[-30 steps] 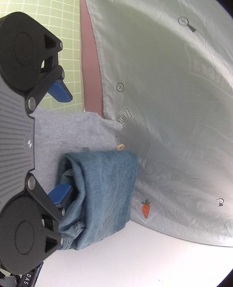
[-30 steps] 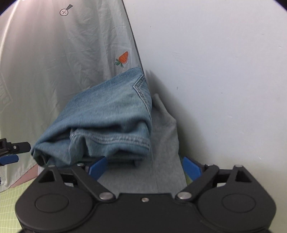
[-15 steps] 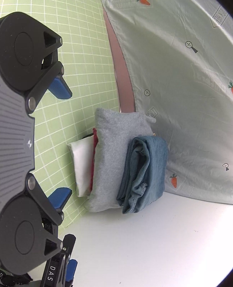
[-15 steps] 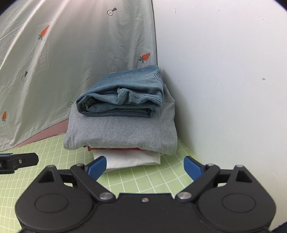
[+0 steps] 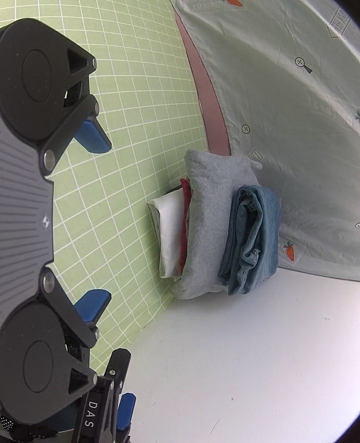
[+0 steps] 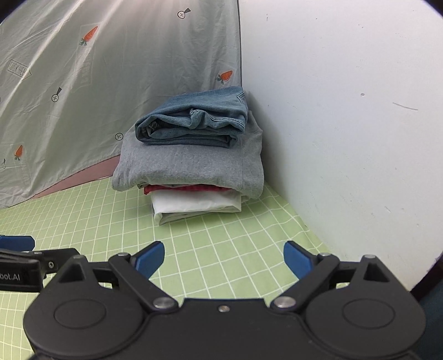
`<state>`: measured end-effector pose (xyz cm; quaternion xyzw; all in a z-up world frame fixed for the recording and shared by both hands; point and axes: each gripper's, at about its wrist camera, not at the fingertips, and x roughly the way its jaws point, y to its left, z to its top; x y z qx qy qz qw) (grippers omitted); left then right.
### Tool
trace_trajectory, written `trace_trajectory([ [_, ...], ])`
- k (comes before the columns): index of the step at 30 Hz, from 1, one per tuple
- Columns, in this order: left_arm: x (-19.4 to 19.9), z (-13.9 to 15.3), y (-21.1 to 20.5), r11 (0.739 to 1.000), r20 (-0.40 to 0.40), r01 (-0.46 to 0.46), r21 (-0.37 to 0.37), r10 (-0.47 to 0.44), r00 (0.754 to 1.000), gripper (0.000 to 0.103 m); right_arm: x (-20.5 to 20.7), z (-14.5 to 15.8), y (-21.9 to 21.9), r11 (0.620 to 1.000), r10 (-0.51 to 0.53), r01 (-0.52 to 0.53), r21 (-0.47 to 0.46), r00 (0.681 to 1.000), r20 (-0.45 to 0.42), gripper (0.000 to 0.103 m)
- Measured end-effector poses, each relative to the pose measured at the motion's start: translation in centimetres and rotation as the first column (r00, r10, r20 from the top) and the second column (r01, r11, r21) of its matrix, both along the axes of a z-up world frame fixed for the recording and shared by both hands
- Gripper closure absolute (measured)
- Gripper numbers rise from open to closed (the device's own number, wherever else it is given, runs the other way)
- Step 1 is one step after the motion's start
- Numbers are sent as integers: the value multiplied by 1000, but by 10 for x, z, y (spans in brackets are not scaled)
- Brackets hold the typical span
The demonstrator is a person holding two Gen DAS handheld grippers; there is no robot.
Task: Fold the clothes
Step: 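Open both grippers and withdraw from the stacked jeans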
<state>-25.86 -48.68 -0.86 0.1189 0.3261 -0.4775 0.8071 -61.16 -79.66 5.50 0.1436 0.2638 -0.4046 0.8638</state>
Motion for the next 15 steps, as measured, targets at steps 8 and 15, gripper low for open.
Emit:
trace_trajectory([
  [8, -13, 4, 11, 1000, 3, -7, -30, 7, 1000, 0, -15, 2, 14, 1000, 3, -3, -11, 1000, 1, 10],
  [15, -17, 6, 14, 999, 9, -25, -43, 25, 1000, 0, -19, 4, 16, 1000, 10, -9, -23, 1000, 7, 10],
])
